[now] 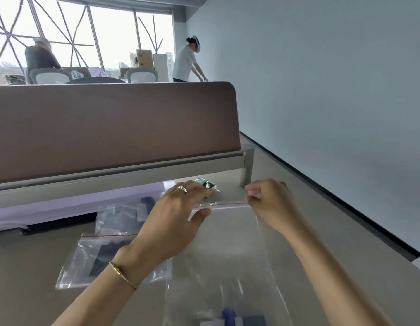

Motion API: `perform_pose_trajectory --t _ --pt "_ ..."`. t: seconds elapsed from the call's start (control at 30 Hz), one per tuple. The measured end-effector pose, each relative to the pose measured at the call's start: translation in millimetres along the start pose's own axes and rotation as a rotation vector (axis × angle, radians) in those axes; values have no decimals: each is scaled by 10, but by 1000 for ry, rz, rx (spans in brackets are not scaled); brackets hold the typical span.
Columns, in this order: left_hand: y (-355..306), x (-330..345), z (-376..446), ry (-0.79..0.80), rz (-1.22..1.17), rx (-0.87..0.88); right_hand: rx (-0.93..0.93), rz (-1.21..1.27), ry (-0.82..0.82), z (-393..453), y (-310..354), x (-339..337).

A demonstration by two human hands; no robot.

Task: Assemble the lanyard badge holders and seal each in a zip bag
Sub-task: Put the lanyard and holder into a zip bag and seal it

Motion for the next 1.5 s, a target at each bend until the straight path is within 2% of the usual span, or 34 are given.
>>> perform_pose_trajectory --t 0.1,0.27,0.4,0.57,0.7,0.8,0.9,0.97,1.07,1.2,1.3,1.5 --pt "-261 45 -131 66 -14 -7 -95 83 40 -277 190 -72" --pt "-513 92 -532 323 92 -14 -188 -17 393 -915 282 -78" --pt "-615 104 -890 480 37 -73 -191 -91 589 -1394 309 -154" --pt "-740 84 -1232 562 -21 -54 -247 -124 665 -1785 283 -210" --pt "-809 54 -1506 621 77 -25 -299 -199 607 -2001 197 -210" --pt "-832 18 -1624 596 91 6 -309 -245 536 -2101 140 -213" --pt "-850 -20 -1651 579 105 16 -317 -181 506 -2130 109 -217" --pt "-827 -52 -1627 591 29 -36 -317 -118 503 -2102 93 -226" --pt "-731 -72 -1519 532 -93 -91 -258 -39 482 -2021 75 -244" --pt "-548 -64 -1330 383 -184 -129 -172 68 345 -1833 59 -223" --pt "-431 -3 -1247 346 -247 -204 -157 128 273 -1691 37 -168" --pt "-294 113 -1150 314 -87 -200 -90 23 216 -1477 -86 9"
Point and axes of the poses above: each hand's wrist, its own z-axis towards the middle knuckle, its own x-axis out of the palm, y = z × x, the point moved 1 cm from there along z, towards the middle knuckle, and after that the axes turned 6 degrees about y, right-handed, at the moved point
